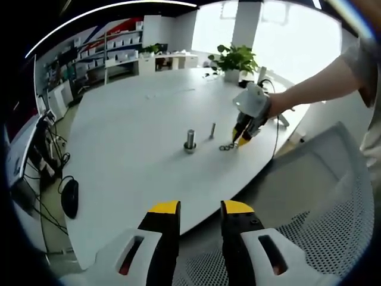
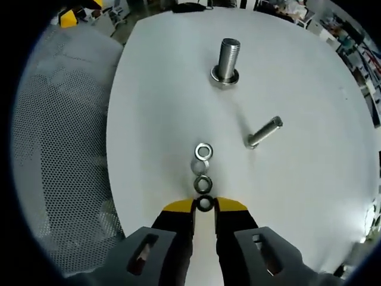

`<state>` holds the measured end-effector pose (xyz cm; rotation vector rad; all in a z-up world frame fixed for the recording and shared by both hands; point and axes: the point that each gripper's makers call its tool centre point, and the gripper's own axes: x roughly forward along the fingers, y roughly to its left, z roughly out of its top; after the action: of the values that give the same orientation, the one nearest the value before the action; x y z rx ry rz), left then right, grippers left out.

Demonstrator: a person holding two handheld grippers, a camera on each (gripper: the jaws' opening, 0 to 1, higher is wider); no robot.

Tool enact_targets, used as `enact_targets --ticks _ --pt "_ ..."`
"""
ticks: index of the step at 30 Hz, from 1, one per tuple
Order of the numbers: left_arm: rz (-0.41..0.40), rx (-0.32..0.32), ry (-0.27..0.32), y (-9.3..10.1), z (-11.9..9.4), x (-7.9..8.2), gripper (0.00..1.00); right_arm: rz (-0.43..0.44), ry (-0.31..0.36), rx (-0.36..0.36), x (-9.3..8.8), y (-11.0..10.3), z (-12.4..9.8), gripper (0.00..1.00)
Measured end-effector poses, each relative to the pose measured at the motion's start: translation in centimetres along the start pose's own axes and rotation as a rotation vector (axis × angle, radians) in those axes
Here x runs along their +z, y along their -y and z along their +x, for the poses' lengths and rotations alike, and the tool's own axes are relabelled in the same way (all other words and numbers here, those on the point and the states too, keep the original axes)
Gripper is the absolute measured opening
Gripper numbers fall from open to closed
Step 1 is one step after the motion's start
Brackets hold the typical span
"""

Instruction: Place the washer onto the threaded stud by aligning its center hole with the stud, sliding it down to the base, and recovering from edge contact or off-axis alignment until the washer reaches the visible bottom stop.

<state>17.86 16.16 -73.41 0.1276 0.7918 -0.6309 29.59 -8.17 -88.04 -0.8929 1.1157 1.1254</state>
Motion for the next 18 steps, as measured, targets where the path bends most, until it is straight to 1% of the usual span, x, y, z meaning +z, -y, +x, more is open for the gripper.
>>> enact_targets --ticks 2,6,9,11,13,15,18 --pt "0.0 -0.003 0.001 0.05 0.0 0.0 0.25 0.056 -0.014 -0.023 0.0 -0.04 0.01 0.14" --pt "0.004 -0.002 0.004 0.08 -0.03 0.06 0.25 0.035 -0.056 -0.05 0.16 -0.33 0.02 0.14" --pt "0.007 -0.001 0.006 0.09 -0.05 0.06 0.25 0.058 -0.073 -0.049 0.1 -0.12 0.11 0.14" --pt "0.007 -0.001 0.009 0.09 -0.06 0.12 0.25 0.076 -0.067 -0.048 0.05 -0.06 0.08 0.14" --pt "0.005 -0.001 0.01 0.08 -0.07 0.08 0.25 0.104 -0.046 -0.06 0.0 -0.09 -0.02 0.14" --pt "0.009 -0.002 0.007 0.16 -0.07 -0.01 0.25 0.114 -0.017 -0.075 -0.05 -0.12 -0.01 0.14" --pt "0.011 -0.004 0.007 0.19 -0.06 0.02 0.25 0.167 0.036 -0.087 -0.05 -0.12 -0.18 0.14"
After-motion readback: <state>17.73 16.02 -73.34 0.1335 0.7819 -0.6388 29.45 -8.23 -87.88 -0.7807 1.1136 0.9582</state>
